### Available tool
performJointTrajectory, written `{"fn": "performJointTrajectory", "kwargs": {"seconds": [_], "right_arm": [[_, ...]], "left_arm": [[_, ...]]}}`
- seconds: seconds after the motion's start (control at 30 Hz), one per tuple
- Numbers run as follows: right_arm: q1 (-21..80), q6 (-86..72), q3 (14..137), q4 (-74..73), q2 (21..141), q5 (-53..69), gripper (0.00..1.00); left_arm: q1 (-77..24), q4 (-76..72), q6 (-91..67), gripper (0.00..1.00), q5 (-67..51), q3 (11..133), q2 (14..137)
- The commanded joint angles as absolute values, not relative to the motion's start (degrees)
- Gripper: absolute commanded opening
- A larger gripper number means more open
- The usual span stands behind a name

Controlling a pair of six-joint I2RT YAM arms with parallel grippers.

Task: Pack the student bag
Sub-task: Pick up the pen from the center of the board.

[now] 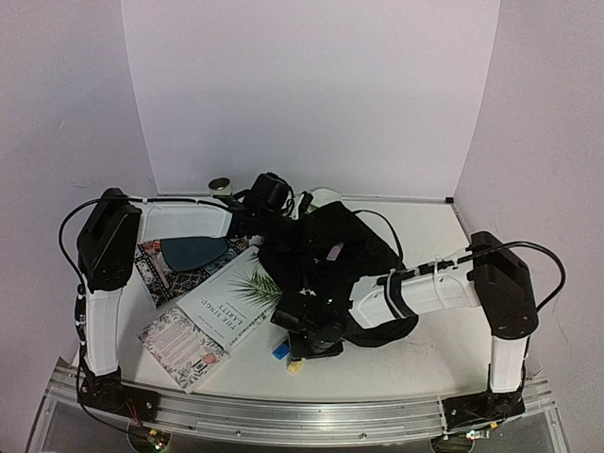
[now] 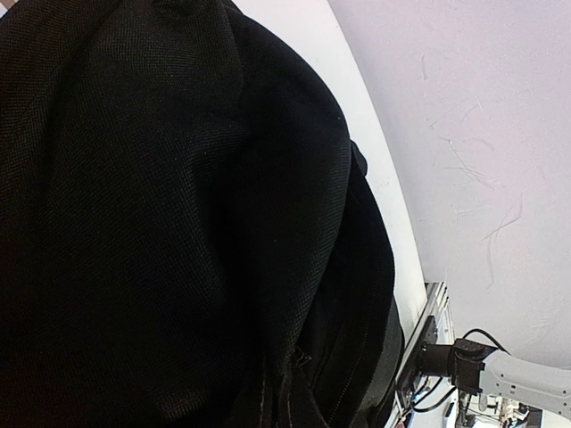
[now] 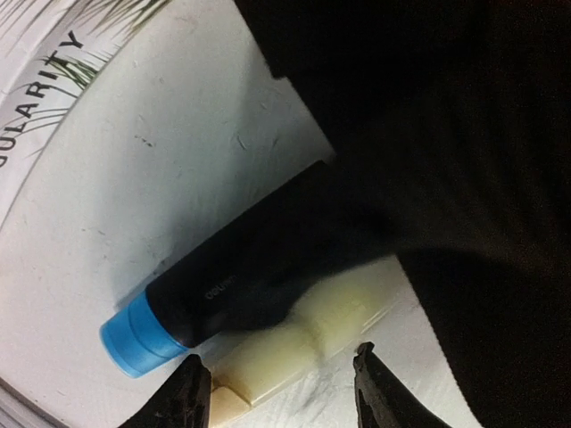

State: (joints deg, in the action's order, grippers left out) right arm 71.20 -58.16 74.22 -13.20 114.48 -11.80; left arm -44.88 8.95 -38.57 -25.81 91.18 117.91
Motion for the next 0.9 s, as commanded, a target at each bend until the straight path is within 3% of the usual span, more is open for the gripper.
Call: {"fn": "performJointTrajectory", "kwargs": {"seconds": [0.0,0.33,0.5,0.63,0.87], "right_arm": [[71.5,-60.3,72.7,-22.4,115.7,-14.1,0.51],[71.5,-58.9,65.4,-23.5,112.6,-13.9,0.38],[71.4,-56.0,67.1,-23.4,112.9,-11.3,0.14],[71.5,-54.1,68.2,-23.3,109.4,-10.5,0.01],[71.5,-48.1,72.2,-23.6,101.4,-7.8,0.0]], "left_arm": [[-44.0,7.7,-38.0,0.0,-25.8,94.7,114.7],[-43.9,7.7,-38.3,0.0,-25.6,94.6,114.4],[-43.9,7.7,-38.5,0.0,-25.6,95.0,114.5],[-43.9,7.6,-38.6,0.0,-25.4,95.2,114.6],[-43.9,7.6,-38.8,0.0,-25.1,95.8,115.1]]}}
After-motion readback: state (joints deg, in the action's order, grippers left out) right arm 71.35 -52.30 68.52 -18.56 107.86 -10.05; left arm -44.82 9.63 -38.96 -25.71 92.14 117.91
